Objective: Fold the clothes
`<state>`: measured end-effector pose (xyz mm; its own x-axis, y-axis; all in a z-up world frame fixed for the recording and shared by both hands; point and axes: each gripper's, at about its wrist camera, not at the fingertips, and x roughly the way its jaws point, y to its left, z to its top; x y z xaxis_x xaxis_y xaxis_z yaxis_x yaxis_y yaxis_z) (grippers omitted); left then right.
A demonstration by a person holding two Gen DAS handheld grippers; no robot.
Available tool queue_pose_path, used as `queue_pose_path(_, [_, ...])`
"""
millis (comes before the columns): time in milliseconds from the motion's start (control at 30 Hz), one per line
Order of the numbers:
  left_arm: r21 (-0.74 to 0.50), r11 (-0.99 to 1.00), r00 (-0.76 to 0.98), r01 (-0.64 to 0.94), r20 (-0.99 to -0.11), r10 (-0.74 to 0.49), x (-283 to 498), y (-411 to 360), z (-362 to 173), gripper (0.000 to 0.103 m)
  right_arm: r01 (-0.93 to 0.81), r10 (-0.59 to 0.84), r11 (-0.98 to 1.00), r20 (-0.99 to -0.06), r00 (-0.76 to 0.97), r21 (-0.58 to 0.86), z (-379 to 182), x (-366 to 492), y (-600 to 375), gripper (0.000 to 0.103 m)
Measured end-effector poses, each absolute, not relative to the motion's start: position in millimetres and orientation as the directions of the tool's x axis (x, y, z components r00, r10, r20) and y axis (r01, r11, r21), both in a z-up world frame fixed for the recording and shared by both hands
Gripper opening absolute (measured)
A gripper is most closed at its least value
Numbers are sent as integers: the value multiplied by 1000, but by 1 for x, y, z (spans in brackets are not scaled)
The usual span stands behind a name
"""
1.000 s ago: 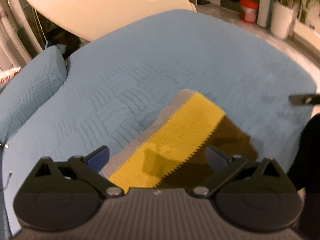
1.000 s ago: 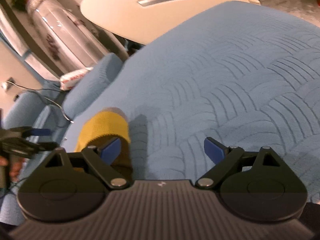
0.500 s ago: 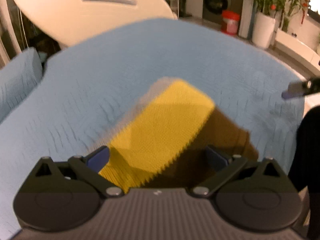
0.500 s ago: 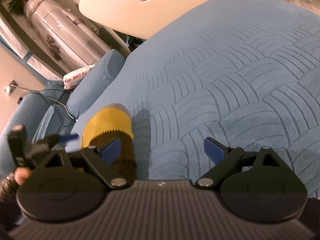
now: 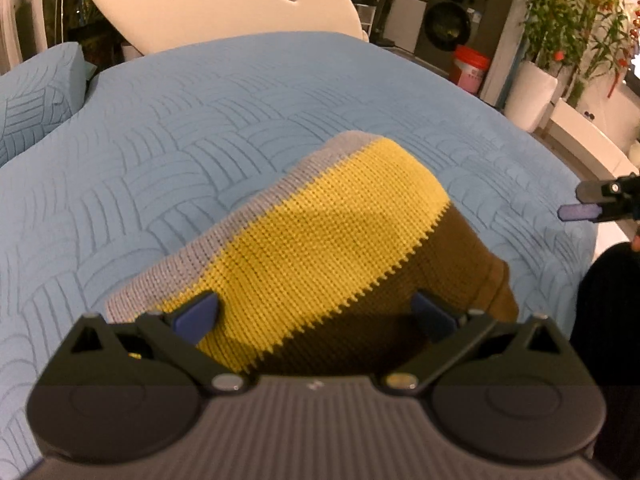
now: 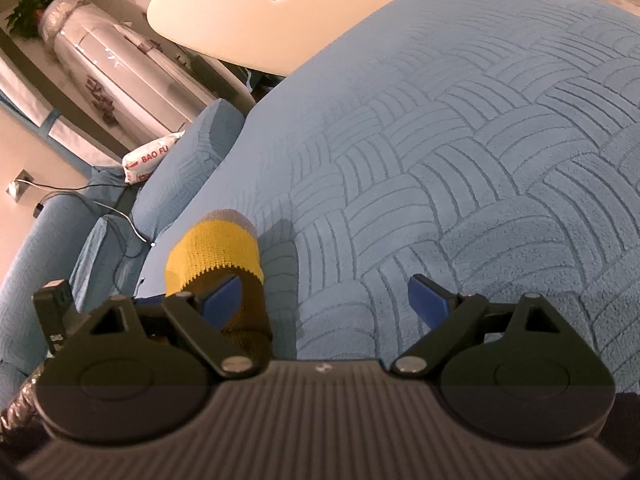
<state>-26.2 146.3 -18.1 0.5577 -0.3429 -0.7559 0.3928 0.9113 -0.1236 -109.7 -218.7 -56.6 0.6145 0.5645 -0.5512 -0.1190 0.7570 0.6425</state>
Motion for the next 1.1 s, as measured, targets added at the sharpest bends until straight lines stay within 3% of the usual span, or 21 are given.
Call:
queue_pose_path(367, [-133,914,554,383,-759,-343,-27,149,-20,103,-137,552,783,-576,603,607,-54,-107,-210,92])
queue_pose_path(600, [-141,915,552,379,-759,-345,-26,150,-21,103,-247,606,751,-493,624,612,-42,-98,-180,92])
queue_pose_path(767, [-147,918,545,368,-766,-341,-24,151,-23,103,-465,609,791,-594,526,399,-33,-81,-117,92])
queue_pose_path(900, [-176,919,523,353,-777,-350,-18,152,-28,103,-678,598,714,-656,460,176,-29,-71,-71,92])
queue_pose_path(1100, [-197,918,516,344,-777,-360,-12,153,-34,103,-733,598,666,-685,416,136,-27,-27,-50,92])
